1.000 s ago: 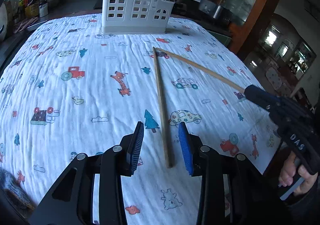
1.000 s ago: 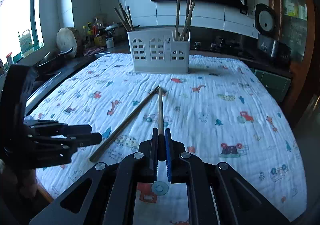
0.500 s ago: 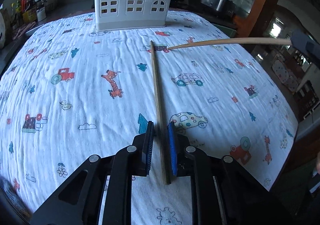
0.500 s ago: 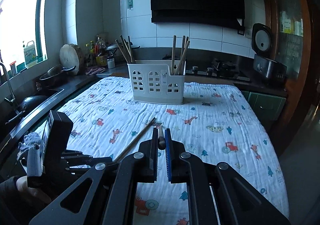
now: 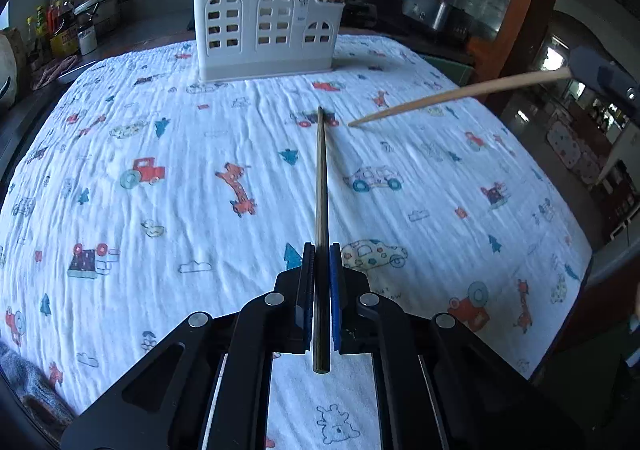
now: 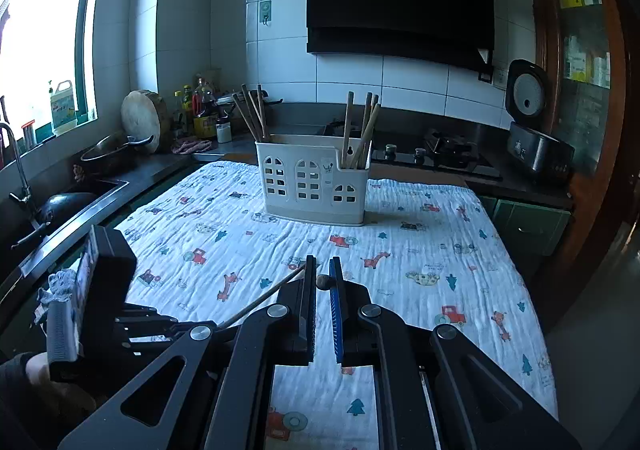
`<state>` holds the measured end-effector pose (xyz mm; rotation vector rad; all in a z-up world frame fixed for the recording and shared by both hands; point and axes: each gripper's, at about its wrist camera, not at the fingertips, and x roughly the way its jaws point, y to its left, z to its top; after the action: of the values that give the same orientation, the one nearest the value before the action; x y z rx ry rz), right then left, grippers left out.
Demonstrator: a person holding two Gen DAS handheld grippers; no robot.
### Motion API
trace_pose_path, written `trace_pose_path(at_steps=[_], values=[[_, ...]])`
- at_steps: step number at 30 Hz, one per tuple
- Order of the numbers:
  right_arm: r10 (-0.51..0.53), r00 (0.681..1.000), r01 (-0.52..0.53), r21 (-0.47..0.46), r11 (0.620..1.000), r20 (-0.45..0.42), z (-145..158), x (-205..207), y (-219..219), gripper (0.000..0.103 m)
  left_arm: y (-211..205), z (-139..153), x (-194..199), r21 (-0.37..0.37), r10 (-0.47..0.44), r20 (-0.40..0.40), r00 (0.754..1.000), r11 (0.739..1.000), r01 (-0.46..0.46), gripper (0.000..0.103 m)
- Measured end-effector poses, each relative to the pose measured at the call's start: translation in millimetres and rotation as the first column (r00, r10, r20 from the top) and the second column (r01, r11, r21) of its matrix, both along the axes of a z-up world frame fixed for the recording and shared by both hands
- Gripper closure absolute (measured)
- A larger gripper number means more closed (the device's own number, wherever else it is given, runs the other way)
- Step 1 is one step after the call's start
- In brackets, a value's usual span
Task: Organize utensils
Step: 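Lift both chopsticks and carry them above the white holder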
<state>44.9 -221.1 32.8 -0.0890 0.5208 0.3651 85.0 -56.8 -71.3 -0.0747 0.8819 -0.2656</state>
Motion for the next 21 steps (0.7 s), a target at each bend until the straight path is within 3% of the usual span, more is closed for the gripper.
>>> trace_pose_path(at_steps=[8,18,21], values=[[0.030,0.999,-0.030,-0.002,1.000,-0.016,20,23,-1,0.096,23,66,0,-0.044,0.005,0.159,0.987,0.999,0.002,0.097],[0.083,0.996,-0.084,-0.020,0.996,-0.029,45,50,9,0.096,32,97,26,-0.082,-0.032,0.207,0.978,0.995,0.050,0.097],[0.096,0.995,-0.097,-0.015,0.995,-0.030,53,58,13,0.096,32,110,35,-0.060,-0.038,0.227,0.973,0.997,0.053,0.098]])
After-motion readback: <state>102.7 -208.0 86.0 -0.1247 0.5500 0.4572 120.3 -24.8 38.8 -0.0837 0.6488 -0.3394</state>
